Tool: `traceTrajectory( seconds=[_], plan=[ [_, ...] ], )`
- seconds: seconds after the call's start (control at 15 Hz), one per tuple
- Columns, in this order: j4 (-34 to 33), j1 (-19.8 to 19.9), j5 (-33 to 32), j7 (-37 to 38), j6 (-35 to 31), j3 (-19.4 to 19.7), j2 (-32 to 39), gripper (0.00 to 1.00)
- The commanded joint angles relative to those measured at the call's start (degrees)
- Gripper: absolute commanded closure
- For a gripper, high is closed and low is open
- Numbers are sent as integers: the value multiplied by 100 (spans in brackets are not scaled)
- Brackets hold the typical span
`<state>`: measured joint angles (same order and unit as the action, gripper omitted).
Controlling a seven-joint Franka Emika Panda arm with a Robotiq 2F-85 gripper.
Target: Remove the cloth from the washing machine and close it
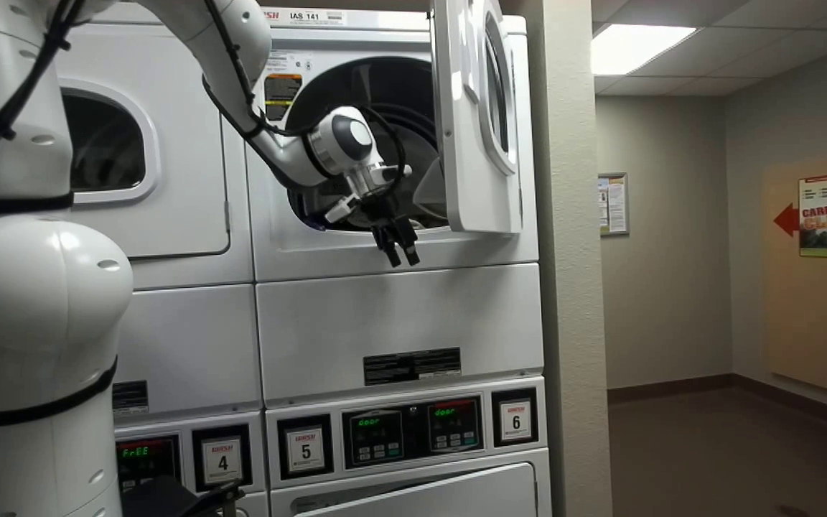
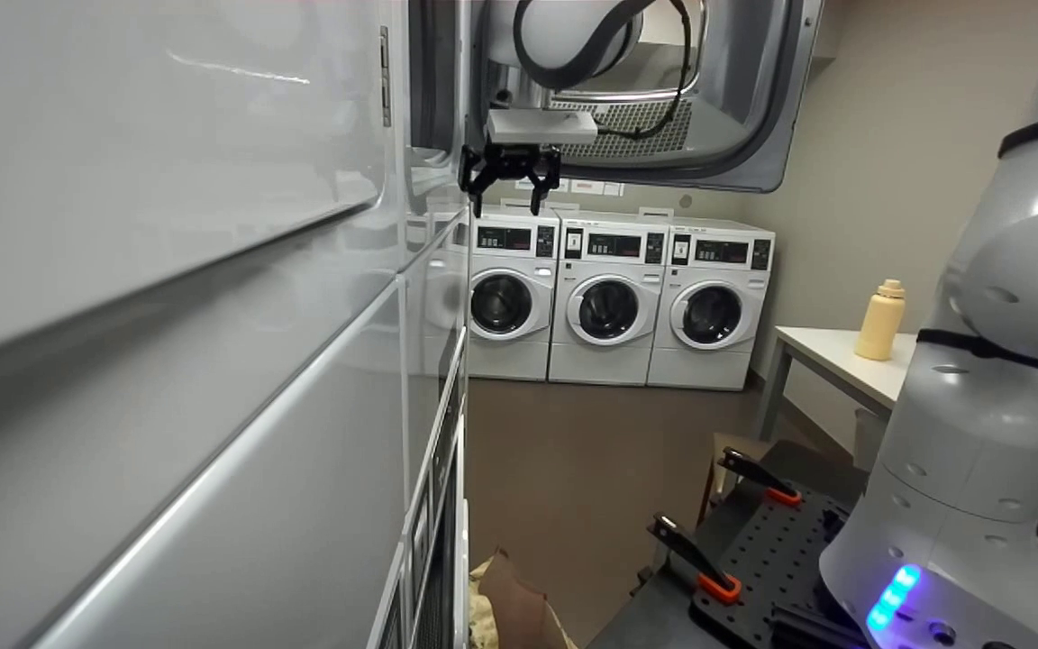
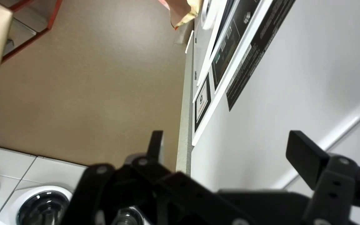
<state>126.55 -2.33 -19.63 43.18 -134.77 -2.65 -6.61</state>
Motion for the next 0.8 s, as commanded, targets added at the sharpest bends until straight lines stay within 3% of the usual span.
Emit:
traceTrajectory(
  seconds=[0.0, 0.4, 0.73],
  plan=[
    [-7, 1, 201, -683, 1297, -188, -911, 0],
    [-293, 53, -34, -826, 3373, -722, -1921, 0],
    [-486, 94, -379, -687, 4142, -1074, -2355, 0]
  ],
)
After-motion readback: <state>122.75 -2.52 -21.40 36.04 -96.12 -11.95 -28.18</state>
